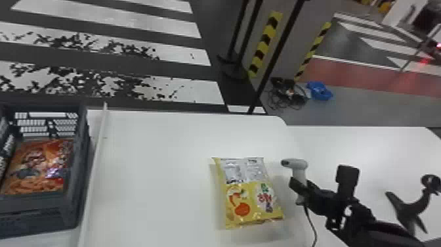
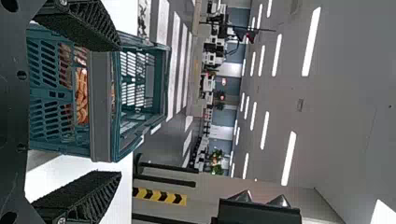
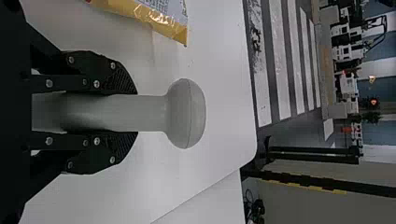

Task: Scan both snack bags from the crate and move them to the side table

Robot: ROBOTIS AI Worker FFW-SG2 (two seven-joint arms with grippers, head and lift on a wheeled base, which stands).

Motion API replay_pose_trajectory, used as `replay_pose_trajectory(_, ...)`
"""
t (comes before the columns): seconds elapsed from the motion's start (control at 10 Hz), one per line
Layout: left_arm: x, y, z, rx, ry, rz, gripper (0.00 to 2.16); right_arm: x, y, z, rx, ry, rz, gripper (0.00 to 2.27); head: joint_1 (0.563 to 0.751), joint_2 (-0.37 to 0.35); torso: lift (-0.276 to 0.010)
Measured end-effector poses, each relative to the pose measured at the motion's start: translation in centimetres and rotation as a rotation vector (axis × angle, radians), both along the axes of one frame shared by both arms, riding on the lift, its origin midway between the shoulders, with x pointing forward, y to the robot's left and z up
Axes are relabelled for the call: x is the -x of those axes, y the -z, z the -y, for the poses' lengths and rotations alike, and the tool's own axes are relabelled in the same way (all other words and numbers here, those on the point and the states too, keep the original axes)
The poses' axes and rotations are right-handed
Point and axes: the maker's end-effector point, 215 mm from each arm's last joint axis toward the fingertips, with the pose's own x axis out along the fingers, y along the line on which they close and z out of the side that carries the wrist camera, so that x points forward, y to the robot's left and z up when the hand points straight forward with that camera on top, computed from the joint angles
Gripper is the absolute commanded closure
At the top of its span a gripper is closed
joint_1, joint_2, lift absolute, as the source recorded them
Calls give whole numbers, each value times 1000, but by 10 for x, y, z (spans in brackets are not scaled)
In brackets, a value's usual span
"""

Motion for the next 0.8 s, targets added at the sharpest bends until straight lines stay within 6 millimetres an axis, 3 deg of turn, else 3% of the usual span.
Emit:
replay_pose_trajectory(0.2,0,-1,0,0,0,1,39,0,0,2,0,4,14,680,695,-350,-95)
replay_pose_trajectory(0.3,0,-1,1,2,0,1,39,-1,-2,3,5,5,27,562,695,-350,-95)
replay_pose_trajectory(0.5,0,-2,1,3,1,4,39,0,-3,4,8,5,34,535,695,-350,-95)
replay_pose_trajectory(0.7,0,-4,2,3,4,6,39,-1,-5,4,10,5,43,286,695,-350,-95)
replay_pose_trajectory(0.8,0,-4,2,4,4,6,39,1,-16,1,8,3,75,178,695,-350,-95)
